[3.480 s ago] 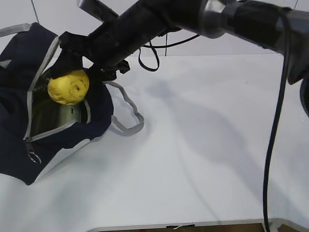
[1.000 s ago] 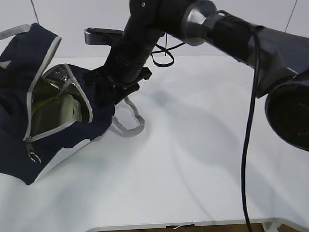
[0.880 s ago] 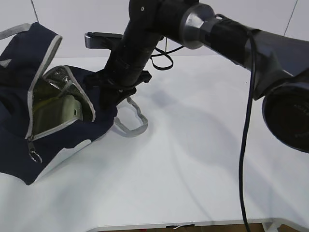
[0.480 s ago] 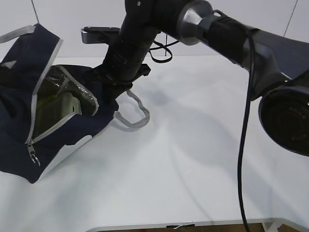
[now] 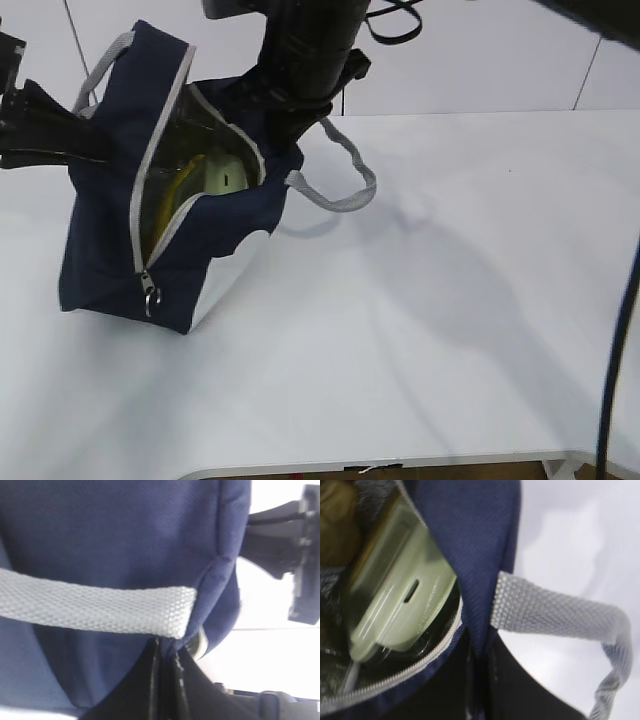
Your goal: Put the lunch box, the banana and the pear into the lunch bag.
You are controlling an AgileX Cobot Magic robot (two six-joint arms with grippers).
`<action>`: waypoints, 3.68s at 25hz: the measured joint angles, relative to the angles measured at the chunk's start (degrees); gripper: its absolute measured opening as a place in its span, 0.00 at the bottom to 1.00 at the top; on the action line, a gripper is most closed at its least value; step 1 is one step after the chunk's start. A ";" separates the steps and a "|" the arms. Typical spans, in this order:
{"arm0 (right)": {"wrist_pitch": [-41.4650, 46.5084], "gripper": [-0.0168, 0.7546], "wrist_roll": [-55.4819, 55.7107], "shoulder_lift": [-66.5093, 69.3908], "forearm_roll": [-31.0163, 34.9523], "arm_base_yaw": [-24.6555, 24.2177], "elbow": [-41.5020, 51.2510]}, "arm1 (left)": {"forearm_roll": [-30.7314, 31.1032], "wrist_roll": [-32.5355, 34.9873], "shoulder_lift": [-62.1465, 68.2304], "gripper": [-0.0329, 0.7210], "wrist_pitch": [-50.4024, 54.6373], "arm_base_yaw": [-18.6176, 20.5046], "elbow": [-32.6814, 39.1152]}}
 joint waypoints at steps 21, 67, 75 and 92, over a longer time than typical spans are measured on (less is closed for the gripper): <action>1.20 0.05 0.47 -13.57 -20.46 -0.19 13.73 | -14.03 -0.24 6.78 0.02 -6.52 -15.26 0.00; -1.71 0.46 4.50 -12.50 -18.73 -0.19 13.62 | -7.75 -1.14 6.86 0.39 -1.14 -15.26 -7.12; -7.00 0.39 4.50 -12.27 -11.07 -0.19 13.62 | 4.33 -6.06 6.86 0.36 -0.81 -15.26 -7.12; -15.33 0.39 4.50 -10.43 -0.40 -0.19 13.62 | 23.30 -13.49 6.23 0.36 -0.02 -15.26 -7.21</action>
